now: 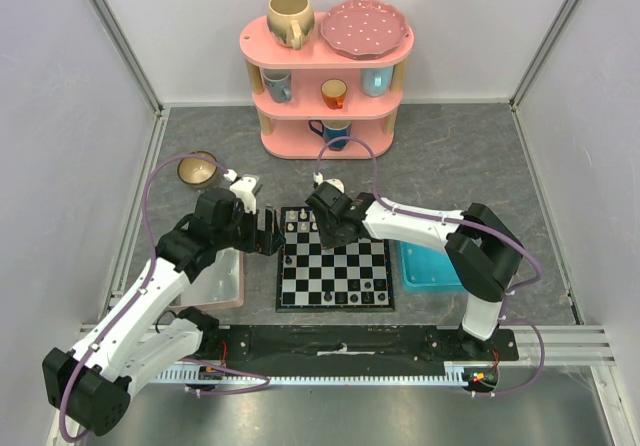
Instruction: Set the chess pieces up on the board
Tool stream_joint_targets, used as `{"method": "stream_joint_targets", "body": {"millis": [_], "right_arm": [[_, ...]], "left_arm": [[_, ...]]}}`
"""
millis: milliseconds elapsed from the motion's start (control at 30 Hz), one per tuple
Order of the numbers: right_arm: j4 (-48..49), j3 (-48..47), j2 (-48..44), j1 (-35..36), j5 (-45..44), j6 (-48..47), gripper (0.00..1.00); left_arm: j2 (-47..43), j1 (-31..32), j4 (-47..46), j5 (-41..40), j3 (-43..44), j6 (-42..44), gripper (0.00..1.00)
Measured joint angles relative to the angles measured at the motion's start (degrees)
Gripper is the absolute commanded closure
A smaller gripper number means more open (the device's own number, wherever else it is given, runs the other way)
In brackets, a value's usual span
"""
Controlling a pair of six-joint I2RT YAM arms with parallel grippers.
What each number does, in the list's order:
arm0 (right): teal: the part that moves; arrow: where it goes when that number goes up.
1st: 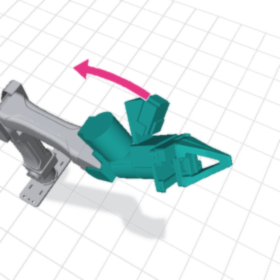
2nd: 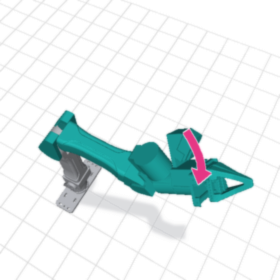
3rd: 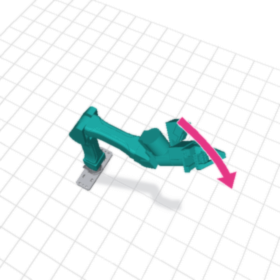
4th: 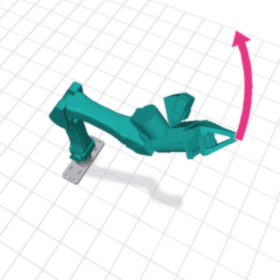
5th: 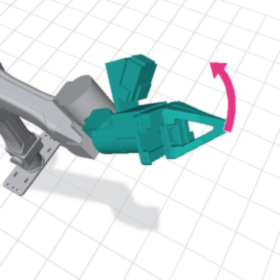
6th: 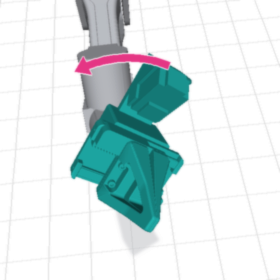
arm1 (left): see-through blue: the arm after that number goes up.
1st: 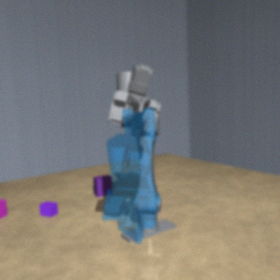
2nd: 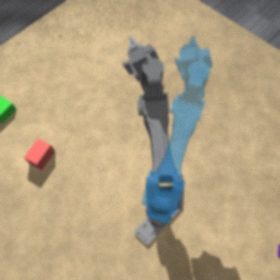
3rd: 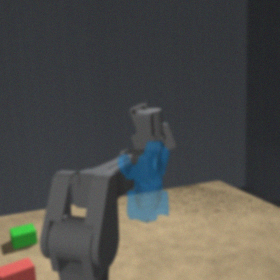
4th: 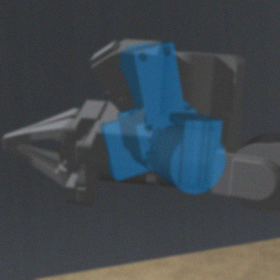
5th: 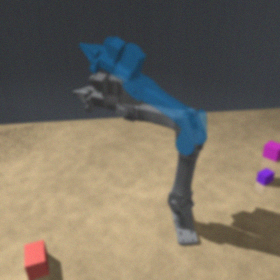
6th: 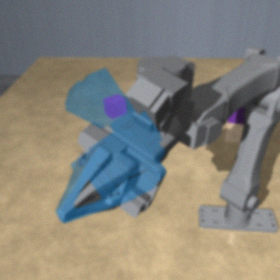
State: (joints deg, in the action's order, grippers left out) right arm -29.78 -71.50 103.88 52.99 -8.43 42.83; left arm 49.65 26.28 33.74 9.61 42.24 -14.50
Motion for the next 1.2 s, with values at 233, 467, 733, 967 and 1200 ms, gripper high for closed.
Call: {"method": "stream_joint_targets", "body": {"millis": [233,467,733,967,1200], "right_arm": [[0.3,0.0,0.2,0.0,0.1,-0.1,0.74],[0.3,-0.4,0.6,-0.2,0.2,-0.4,0.81],[0.5,-0.7,1.0,-0.3,0.6,-0.5,0.87],[0.3,1.6,-1.5,-0.3,1.2,-1.0,0.87],[-1.3,5.0,-7.2,1.6,1.6,-1.0,0.87]], "left_arm": [[0.1,0.0,0.0,0.0,0.0,0.0,0.09],[0.1,0.0,0.0,0.0,0.0,0.0,0.09],[0.2,0.0,0.0,0.0,0.0,0.0,0.09],[0.2,0.0,0.0,0.0,0.0,0.0,0.09],[0.2,0.0,0.0,0.0,0.0,0.0,0.09]]}}
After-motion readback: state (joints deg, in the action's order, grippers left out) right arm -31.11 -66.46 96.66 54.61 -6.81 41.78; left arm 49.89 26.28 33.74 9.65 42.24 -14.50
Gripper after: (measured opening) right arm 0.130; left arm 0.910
